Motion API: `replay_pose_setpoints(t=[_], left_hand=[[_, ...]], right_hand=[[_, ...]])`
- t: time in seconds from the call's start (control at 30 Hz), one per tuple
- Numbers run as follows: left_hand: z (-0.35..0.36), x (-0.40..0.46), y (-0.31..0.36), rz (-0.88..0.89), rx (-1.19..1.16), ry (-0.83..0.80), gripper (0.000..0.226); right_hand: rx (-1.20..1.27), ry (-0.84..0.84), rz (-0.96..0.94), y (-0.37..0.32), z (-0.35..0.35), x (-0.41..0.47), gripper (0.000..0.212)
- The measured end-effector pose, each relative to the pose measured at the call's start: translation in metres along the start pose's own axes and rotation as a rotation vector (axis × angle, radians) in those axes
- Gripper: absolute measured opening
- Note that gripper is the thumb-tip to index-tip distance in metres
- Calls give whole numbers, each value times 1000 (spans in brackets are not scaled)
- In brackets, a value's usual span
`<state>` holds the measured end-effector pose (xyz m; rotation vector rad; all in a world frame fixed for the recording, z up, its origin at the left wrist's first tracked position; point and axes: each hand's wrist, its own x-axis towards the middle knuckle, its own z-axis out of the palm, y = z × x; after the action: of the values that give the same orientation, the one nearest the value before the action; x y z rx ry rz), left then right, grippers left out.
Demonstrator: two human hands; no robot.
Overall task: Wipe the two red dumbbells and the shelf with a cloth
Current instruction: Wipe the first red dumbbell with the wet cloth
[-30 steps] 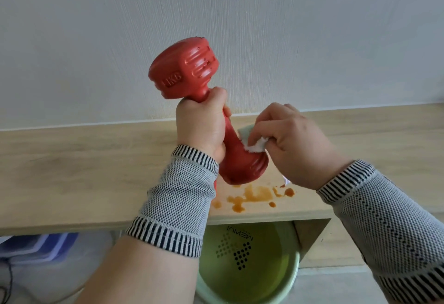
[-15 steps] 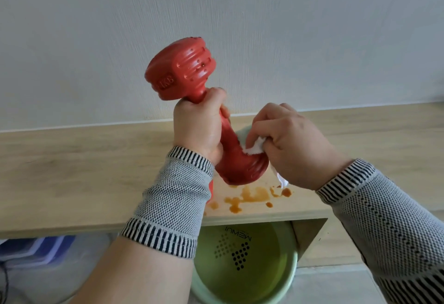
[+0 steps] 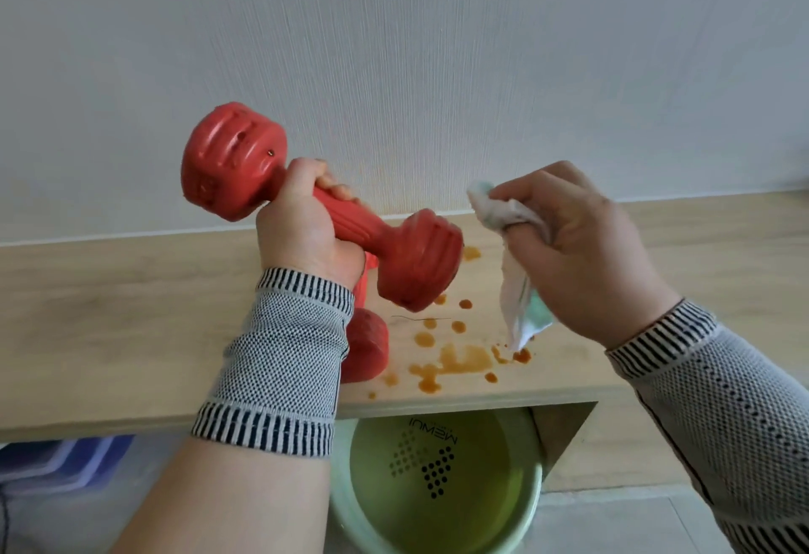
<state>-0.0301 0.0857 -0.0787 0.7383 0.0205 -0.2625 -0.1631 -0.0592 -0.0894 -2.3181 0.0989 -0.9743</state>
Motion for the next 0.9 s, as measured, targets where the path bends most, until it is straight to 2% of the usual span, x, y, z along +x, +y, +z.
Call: replay_pose_setpoints(t=[0.13,0.37,0.53,0.7,0.83,0.9], left_hand=[[3,-4,-4,55,14,-10,29],[5,-5,-6,123,63,92,29],[10,-10,-8,104,130,126,27],[7,-7,-5,74,107,134,28],[6,-8,-8,58,131,140,28],[6,-8,-9,52,149,155,29]], right_hand=[[-47,-46,-118,-4,14,-4,18],[-228,-62,-319,-9,24,-15,24],[-272,54,-242,6,17,-7,27],[-233,-16,-362,-6,24,-17,26],[-262,36,-304,1,21,-9,29],[-253,12,-344,-1,21,-13,27]])
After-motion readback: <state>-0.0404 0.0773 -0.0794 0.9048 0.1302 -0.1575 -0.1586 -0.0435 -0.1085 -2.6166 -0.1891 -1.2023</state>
